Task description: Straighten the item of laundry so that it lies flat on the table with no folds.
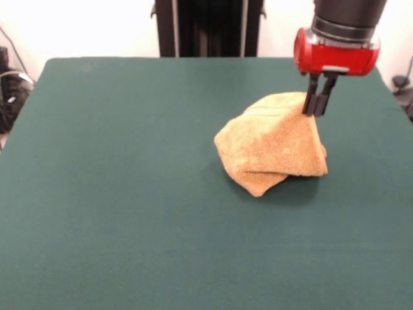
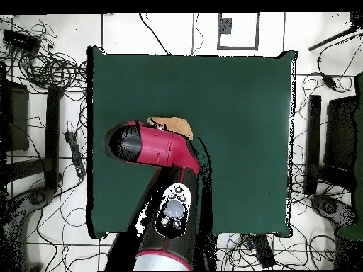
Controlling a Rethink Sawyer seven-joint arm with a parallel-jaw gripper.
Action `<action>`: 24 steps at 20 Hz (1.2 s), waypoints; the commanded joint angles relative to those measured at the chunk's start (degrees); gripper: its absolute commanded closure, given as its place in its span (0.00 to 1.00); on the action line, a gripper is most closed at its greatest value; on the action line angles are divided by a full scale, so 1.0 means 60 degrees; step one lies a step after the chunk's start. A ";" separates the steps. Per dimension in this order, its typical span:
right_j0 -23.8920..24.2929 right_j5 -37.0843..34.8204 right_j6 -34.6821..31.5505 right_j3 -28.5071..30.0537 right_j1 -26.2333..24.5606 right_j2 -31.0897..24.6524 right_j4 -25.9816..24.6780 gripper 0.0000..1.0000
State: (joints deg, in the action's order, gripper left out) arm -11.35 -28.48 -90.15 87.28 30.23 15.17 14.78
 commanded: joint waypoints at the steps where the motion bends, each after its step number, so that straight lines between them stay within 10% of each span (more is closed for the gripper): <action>1: 0.0135 -0.1682 -0.1585 0.0491 0.0306 -0.0902 0.0133 1.00; 22: -0.0067 -0.0917 -0.1847 0.0526 0.0044 -0.0772 -0.0151 1.00; 23: -0.0081 -0.0907 -0.1878 0.0487 0.0013 -0.0743 -0.0155 0.00; 24: -0.0074 -0.0879 -0.1869 0.0474 0.0003 -0.0749 -0.0157 0.00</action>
State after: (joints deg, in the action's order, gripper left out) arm -11.24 -35.01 -90.15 87.30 35.06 15.19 14.58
